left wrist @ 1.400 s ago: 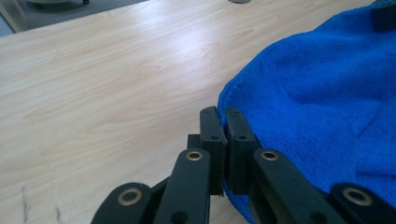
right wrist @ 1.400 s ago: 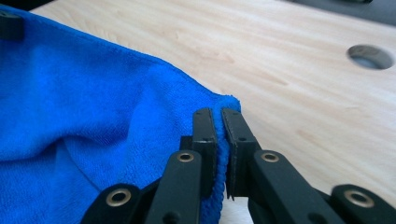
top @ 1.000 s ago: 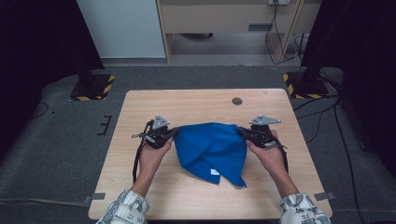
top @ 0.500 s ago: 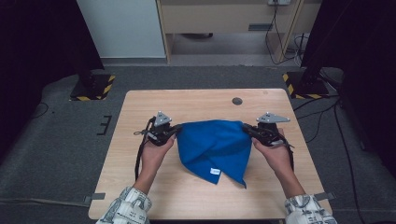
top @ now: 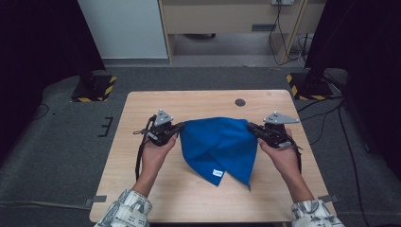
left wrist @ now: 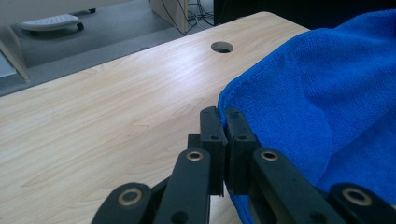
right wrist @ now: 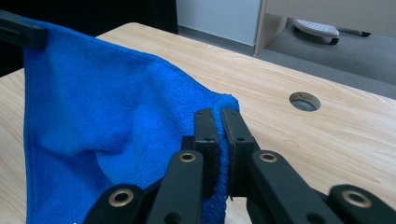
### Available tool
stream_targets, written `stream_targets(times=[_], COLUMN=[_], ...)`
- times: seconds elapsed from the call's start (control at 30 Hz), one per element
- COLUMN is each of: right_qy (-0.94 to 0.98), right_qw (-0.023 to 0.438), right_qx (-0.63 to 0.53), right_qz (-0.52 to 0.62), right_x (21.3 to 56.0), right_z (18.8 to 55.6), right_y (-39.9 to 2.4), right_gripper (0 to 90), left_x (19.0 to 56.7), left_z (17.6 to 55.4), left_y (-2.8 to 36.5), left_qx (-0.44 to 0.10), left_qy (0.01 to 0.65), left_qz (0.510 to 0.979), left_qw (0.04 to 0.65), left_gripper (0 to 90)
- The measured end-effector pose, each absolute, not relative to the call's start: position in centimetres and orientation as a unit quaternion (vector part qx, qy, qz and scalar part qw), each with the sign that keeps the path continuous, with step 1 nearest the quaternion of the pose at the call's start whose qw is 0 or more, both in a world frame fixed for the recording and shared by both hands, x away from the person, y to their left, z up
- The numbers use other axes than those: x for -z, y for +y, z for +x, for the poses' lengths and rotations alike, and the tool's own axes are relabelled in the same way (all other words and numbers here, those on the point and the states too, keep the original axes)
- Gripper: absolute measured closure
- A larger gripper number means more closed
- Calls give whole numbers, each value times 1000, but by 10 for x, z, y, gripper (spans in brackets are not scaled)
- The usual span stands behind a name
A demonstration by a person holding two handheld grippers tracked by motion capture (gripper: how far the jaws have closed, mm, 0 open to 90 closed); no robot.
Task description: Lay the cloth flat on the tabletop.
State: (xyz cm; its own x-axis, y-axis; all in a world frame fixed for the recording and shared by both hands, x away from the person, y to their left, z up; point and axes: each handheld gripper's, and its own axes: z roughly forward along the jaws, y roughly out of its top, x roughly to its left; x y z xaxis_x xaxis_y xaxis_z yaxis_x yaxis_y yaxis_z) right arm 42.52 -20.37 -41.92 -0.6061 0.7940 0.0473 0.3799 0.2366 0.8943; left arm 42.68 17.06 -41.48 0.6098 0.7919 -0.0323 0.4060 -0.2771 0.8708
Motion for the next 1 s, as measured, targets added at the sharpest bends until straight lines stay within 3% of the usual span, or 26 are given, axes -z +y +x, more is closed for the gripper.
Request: stream_targets(times=[0.53, 1.0], right_qy=[754, 737], right_qw=[229, 268], right_qx=[-481, -501], right_qz=[386, 367], right_x=[412, 369], right_z=[416, 390], right_y=[-211, -222], right_gripper=[861, 860], left_x=[408, 396], left_z=[425, 422], left_y=[174, 164], left_qx=[-216, -219], left_qy=[385, 369], left_qz=[769, 767], left_qw=[463, 477], left_gripper=[876, 875])
